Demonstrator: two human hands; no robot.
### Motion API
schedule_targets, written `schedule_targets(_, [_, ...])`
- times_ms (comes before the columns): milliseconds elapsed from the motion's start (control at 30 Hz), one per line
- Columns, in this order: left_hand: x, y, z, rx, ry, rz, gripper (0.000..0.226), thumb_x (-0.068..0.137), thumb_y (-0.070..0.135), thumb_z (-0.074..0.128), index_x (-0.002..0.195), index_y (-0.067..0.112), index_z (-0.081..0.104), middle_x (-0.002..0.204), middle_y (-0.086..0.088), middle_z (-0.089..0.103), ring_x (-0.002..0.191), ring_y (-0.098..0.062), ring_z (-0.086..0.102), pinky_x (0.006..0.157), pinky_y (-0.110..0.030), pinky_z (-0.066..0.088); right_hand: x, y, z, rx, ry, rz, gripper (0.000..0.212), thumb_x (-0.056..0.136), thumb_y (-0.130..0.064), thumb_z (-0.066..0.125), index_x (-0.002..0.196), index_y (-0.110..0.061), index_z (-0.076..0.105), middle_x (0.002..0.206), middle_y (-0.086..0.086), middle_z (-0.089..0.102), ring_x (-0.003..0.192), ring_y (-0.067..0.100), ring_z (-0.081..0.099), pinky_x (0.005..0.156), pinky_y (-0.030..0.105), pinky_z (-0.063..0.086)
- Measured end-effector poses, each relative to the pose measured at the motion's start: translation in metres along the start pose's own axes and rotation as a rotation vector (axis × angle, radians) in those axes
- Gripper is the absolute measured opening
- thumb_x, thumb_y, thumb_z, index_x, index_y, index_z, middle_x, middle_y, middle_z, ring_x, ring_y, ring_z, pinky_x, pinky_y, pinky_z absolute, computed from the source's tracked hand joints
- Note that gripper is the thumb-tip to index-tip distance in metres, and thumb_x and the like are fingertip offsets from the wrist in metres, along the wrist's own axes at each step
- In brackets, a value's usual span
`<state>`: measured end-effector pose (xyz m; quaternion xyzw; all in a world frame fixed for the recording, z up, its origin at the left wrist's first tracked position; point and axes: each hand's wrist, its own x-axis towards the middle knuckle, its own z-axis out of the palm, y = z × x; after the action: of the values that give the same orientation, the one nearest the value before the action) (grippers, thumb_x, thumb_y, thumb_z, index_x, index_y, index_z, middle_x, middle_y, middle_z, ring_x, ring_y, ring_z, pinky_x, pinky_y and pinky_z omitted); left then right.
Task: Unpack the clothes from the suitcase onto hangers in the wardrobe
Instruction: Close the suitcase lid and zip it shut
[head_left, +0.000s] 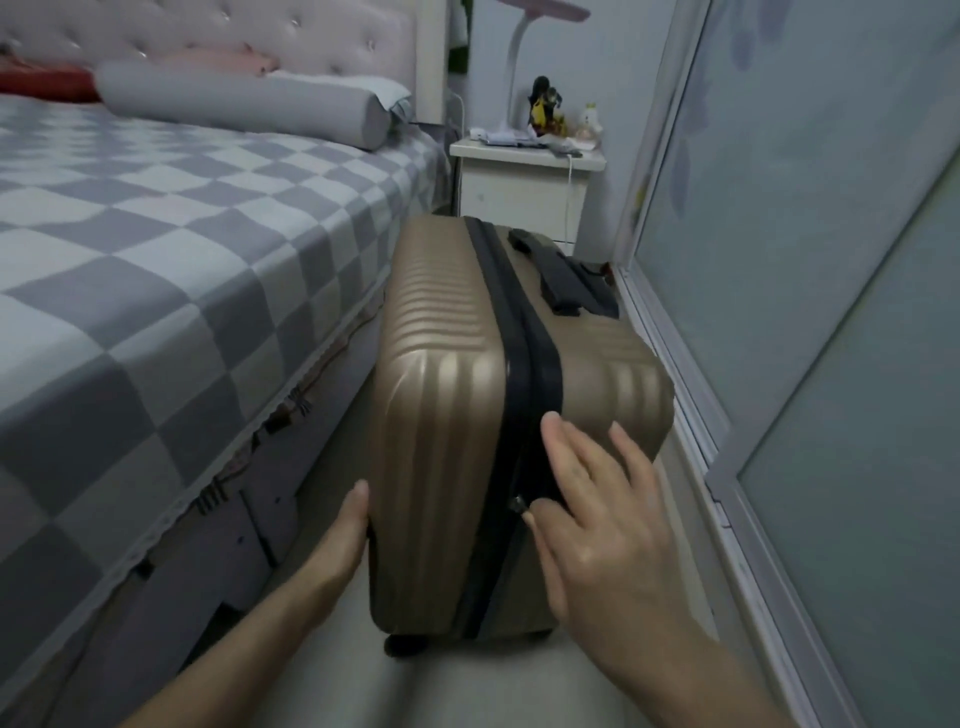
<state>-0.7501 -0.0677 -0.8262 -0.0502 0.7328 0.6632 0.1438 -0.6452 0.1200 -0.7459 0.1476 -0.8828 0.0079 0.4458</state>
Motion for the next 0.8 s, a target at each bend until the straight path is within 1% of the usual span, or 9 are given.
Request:
schedule_targets(67, [-0.008,0.047,0.005,-0.183,0.137,0.206,0.028,0.100,0.039,0.026,0.096,0.038,0.054,0.101,0.014,0.057,0.096,-0.002,0.053,0.088,-0.024,0.043,-0.003,-0.008,0.008,0.023,0.011,-0.065,0.027,0.087,-0.007,0.053,0.061,-0.006,0.063,0.127,0.020,0.056,0.116,0.029,0.058,0.098,0.052,0.039])
schedule_targets(133, [-0.013,0.095,-0.001,-0.240,0.209,0.542,0.022,0.099,0.038,0.033,0.106,0.041,0.054,0.115,0.016,0.056,0.108,0.003,0.052,0.096,-0.020,0.038,-0.003,-0.010,0.014,0.028,0.038,-0.085,0.027,0.088,-0.008,0.054,0.063,-0.007,0.064,0.127,0.019,0.057,0.116,0.027,0.058,0.098,0.049,0.040])
schedule_targets(233, [-0.019,0.145,-0.009,0.175,0.052,0.894,0.038,0.091,0.035,0.038,0.124,0.027,0.052,0.138,0.013,0.042,0.123,0.008,0.039,0.100,-0.008,0.031,-0.001,-0.005,0.017,0.020,0.061,-0.105,0.025,0.089,-0.009,0.055,0.067,-0.006,0.066,0.126,0.019,0.058,0.116,0.027,0.058,0.097,0.048,0.041])
schedule_targets(267, [-0.018,0.156,-0.007,0.398,-0.011,0.918,0.042,0.090,0.038,0.038,0.126,0.025,0.052,0.140,0.012,0.039,0.126,0.006,0.037,0.101,-0.010,0.031,-0.001,-0.003,0.018,0.024,0.062,-0.123,0.023,0.088,-0.009,0.056,0.067,-0.006,0.067,0.125,0.019,0.059,0.115,0.028,0.059,0.097,0.048,0.041])
schedule_targets(333, [-0.016,0.166,0.001,0.799,-0.049,0.918,0.051,0.084,0.047,0.031,0.128,0.031,0.052,0.143,0.011,0.041,0.133,-0.004,0.034,0.112,-0.031,0.024,0.000,0.000,0.019,0.048,0.078,-0.165,0.022,0.087,-0.007,0.056,0.069,-0.003,0.068,0.117,0.017,0.064,0.108,0.031,0.062,0.096,0.049,0.044])
schedule_targets(400, [-0.014,0.163,0.008,0.996,-0.007,0.862,0.055,0.082,0.041,0.023,0.130,0.038,0.048,0.144,0.014,0.040,0.135,-0.006,0.029,0.113,-0.042,0.013,0.005,0.005,0.018,0.100,0.132,-0.197,0.019,0.085,-0.004,0.058,0.072,0.000,0.071,0.103,0.017,0.070,0.096,0.031,0.067,0.093,0.048,0.048])
schedule_targets(500, [-0.016,0.157,0.007,1.009,0.018,0.852,0.058,0.079,0.034,0.020,0.131,0.040,0.047,0.144,0.016,0.039,0.135,-0.005,0.028,0.113,-0.042,0.011,0.032,0.016,0.008,0.152,0.245,-0.202,0.012,0.081,0.000,0.062,0.076,0.005,0.072,0.089,0.018,0.071,0.083,0.025,0.068,0.091,0.042,0.051])
schedule_targets(633, [-0.021,0.155,0.003,1.019,0.008,0.858,0.059,0.079,0.033,0.021,0.132,0.041,0.045,0.145,0.018,0.037,0.136,-0.004,0.027,0.113,-0.040,0.009,0.072,0.024,-0.002,0.149,0.258,-0.182,0.011,0.083,-0.001,0.062,0.083,0.004,0.071,0.090,0.016,0.071,0.083,0.026,0.068,0.083,0.035,0.054])
schedule_targets(800, [-0.029,0.152,-0.001,0.998,0.008,0.911,0.058,0.078,0.038,0.021,0.129,0.040,0.049,0.141,0.018,0.043,0.133,-0.003,0.032,0.114,-0.041,0.017,0.111,0.038,0.008,0.217,0.089,-0.060,0.020,0.087,-0.015,0.049,0.079,-0.004,0.064,0.084,0.008,0.064,0.063,0.026,0.060,0.051,0.036,0.051])
